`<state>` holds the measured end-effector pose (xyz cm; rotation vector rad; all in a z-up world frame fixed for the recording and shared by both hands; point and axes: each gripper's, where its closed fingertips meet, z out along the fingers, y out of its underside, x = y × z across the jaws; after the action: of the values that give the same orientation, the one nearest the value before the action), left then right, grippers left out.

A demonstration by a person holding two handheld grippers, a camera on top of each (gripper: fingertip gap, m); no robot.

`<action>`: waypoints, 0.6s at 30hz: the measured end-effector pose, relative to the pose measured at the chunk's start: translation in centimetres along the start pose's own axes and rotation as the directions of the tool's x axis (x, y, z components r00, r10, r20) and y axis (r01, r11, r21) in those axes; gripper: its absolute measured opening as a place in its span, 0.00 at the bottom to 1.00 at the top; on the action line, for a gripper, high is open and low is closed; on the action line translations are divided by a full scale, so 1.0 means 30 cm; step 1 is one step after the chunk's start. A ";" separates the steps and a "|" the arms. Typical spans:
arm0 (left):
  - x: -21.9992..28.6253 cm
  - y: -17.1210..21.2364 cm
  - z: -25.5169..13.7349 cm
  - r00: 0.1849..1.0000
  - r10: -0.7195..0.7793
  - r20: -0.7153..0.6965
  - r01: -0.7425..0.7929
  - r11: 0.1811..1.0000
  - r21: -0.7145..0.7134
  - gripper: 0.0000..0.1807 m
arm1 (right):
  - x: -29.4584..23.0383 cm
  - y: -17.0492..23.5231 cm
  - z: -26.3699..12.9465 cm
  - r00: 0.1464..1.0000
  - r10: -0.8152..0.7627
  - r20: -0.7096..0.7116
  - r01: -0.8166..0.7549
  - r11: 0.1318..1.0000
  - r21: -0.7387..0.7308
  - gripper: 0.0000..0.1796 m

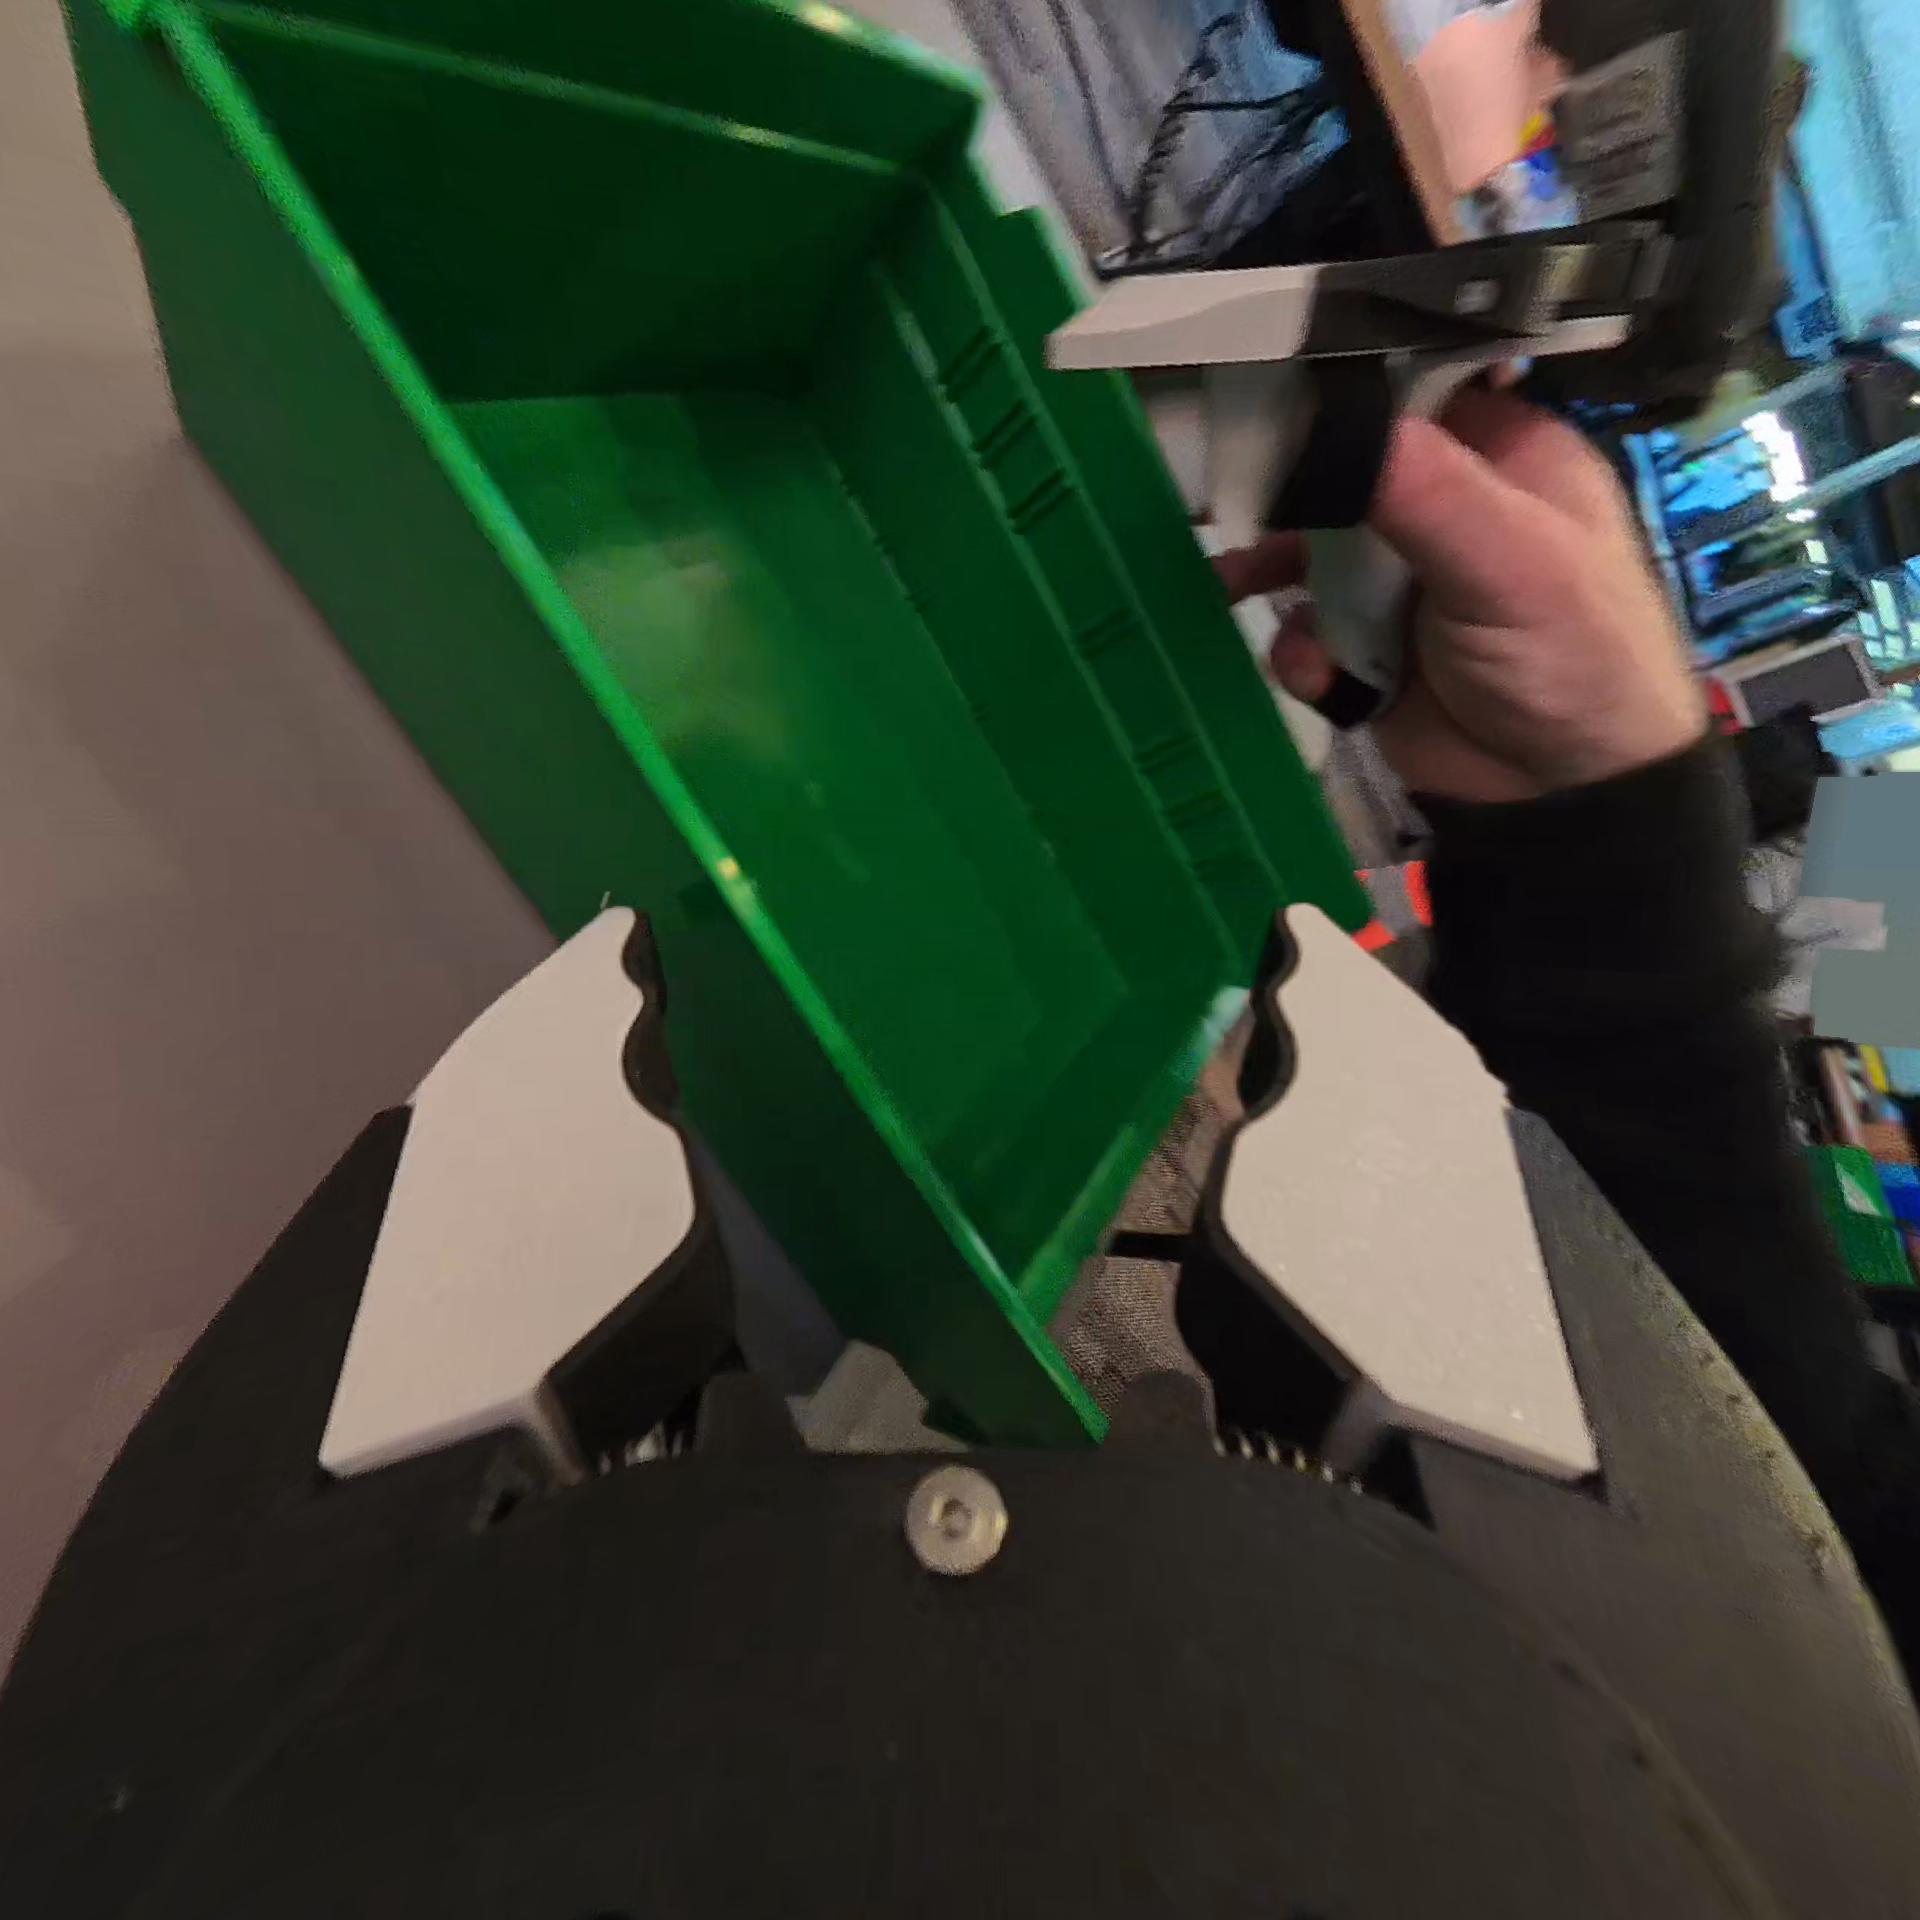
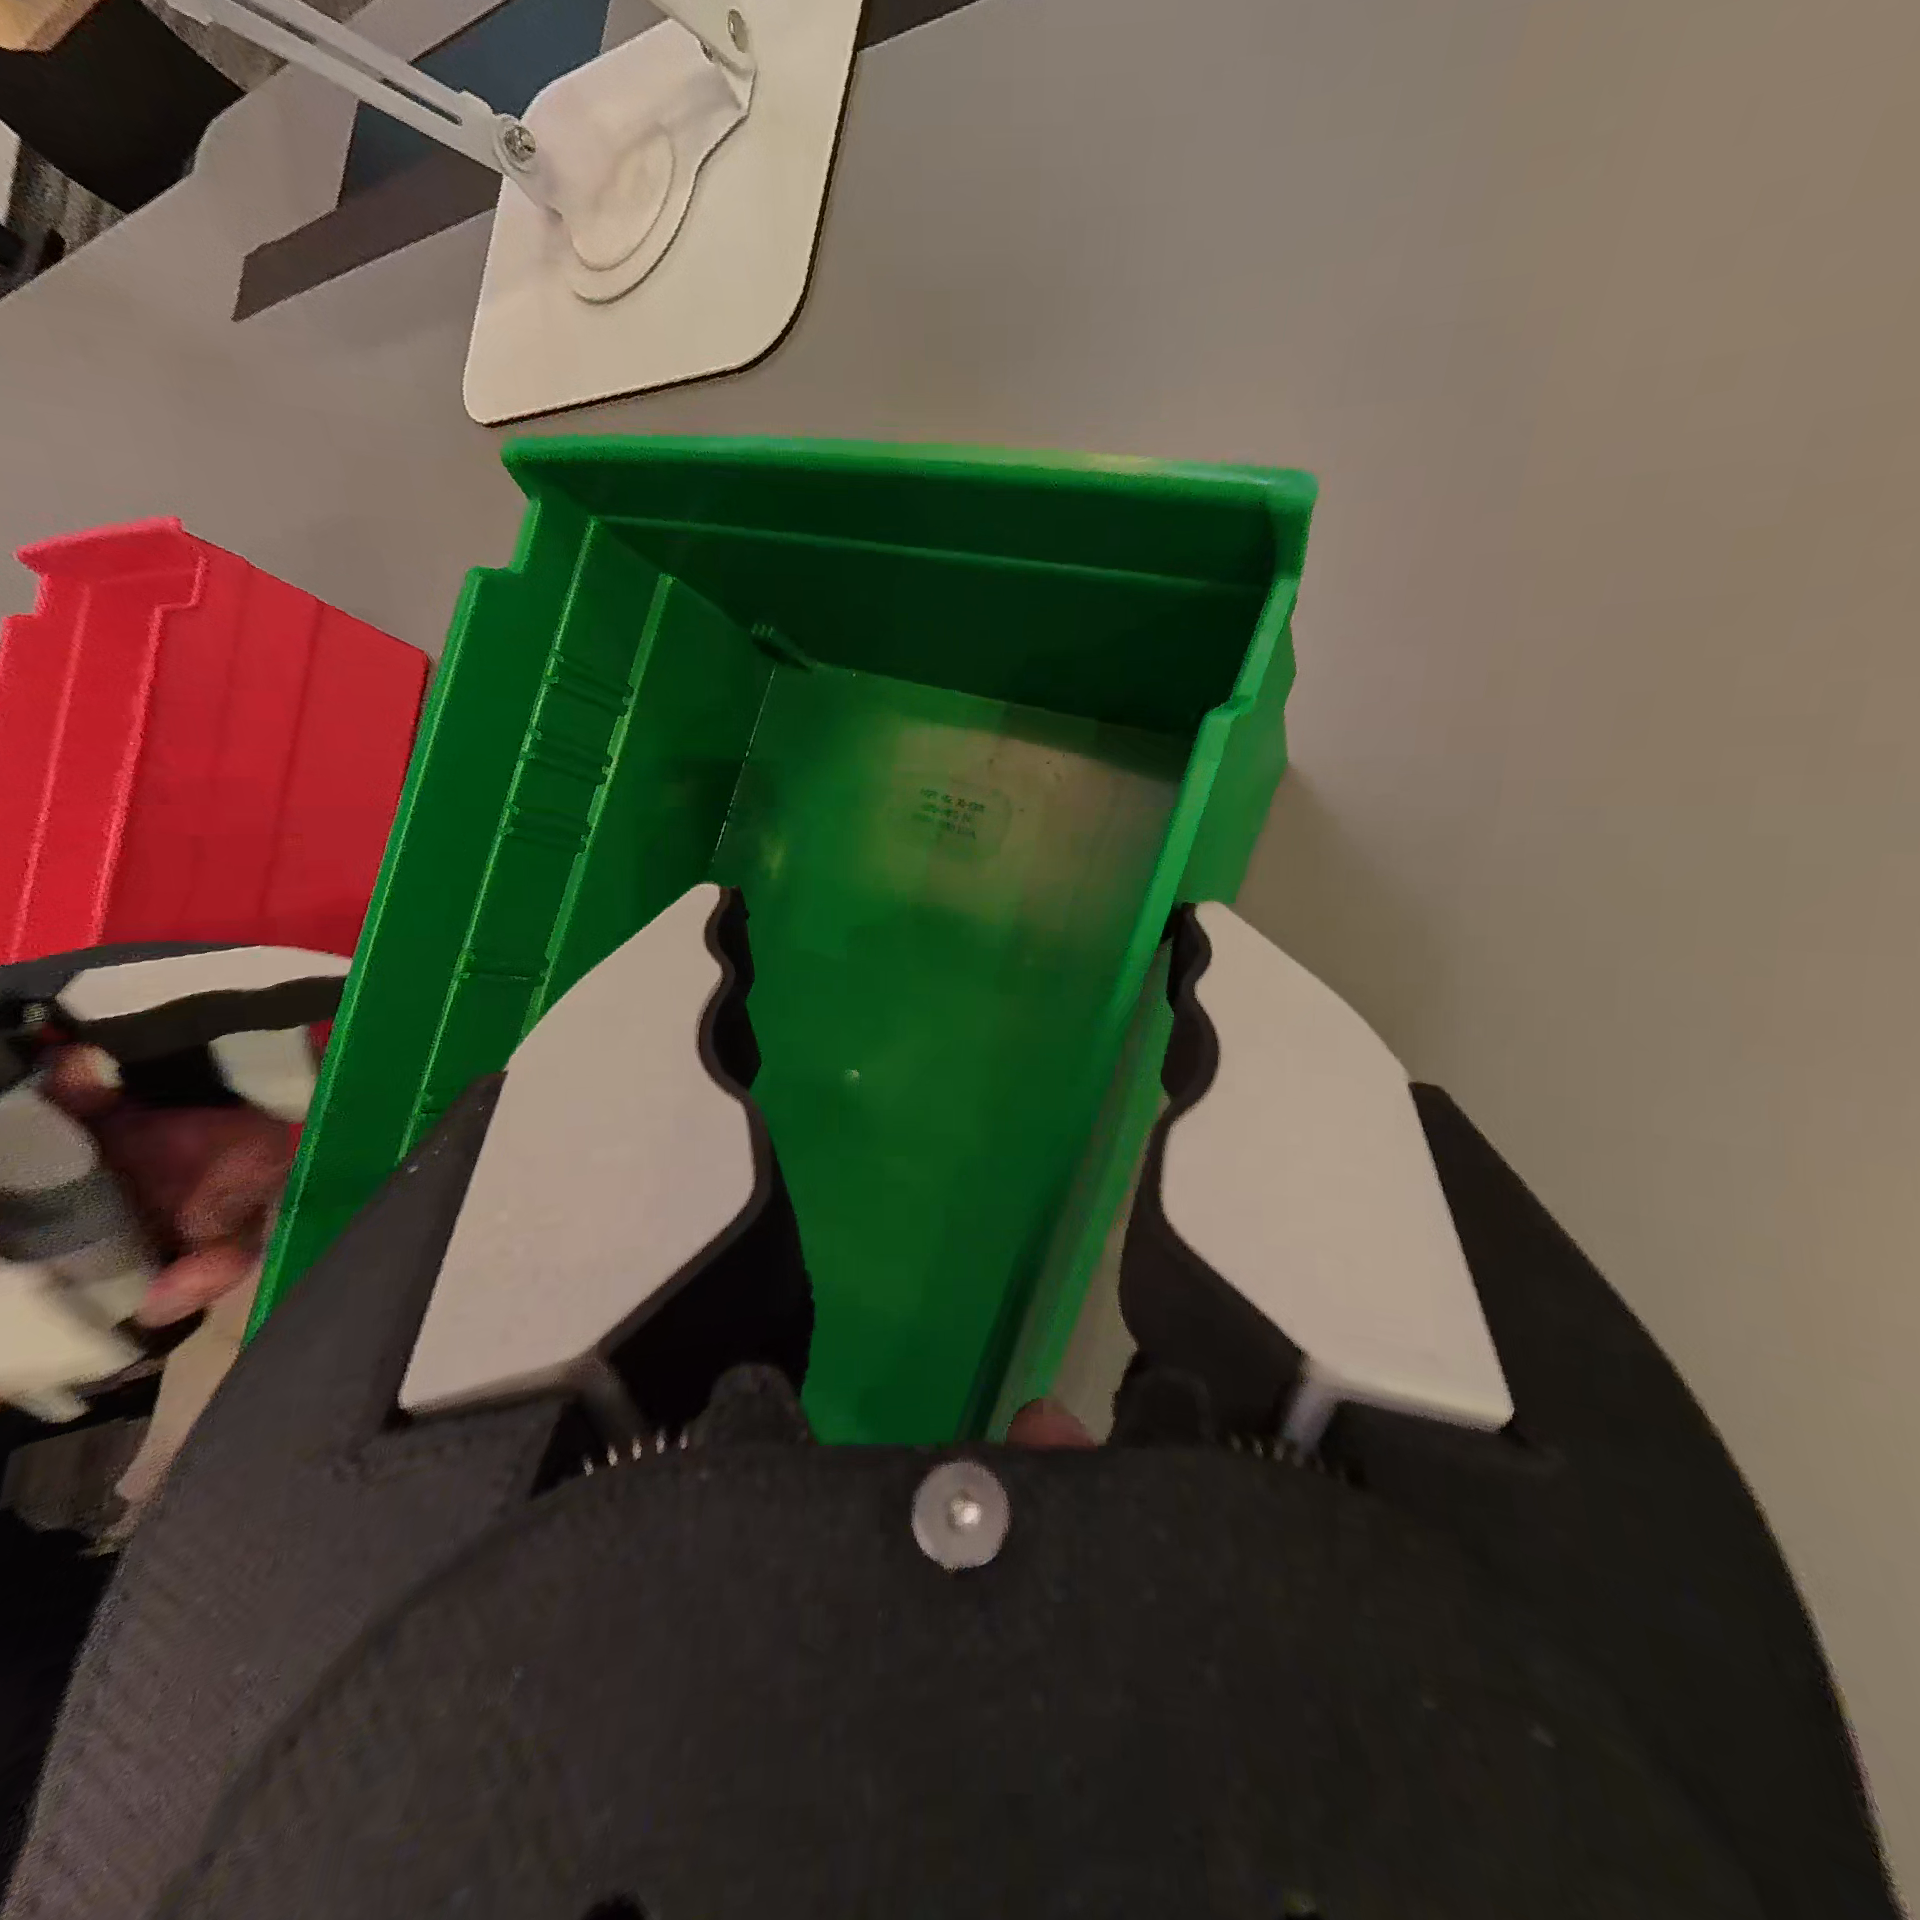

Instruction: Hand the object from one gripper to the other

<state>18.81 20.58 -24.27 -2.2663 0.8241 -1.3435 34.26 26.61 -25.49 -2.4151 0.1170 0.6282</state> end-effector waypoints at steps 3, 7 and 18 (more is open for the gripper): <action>0.086 -0.012 -0.114 0.995 0.082 -0.049 -0.082 0.997 0.010 0.62 | 0.004 0.006 -0.006 0.999 -0.036 -0.034 0.035 0.999 -0.023 0.41; -0.019 -0.087 -0.402 0.928 0.296 0.225 -0.309 0.951 0.023 0.61 | 0.016 0.027 0.003 0.993 -0.088 -0.083 0.082 0.994 -0.070 0.38; -0.751 0.043 -1.185 0.662 0.066 0.746 -0.092 0.996 -0.006 0.39 | 0.050 0.079 0.030 0.966 -0.168 -0.198 0.132 0.974 -0.183 0.30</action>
<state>-21.27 33.45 -23.13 -2.3966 0.5689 -0.2693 34.68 25.38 -28.14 -2.6198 -0.0324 0.3198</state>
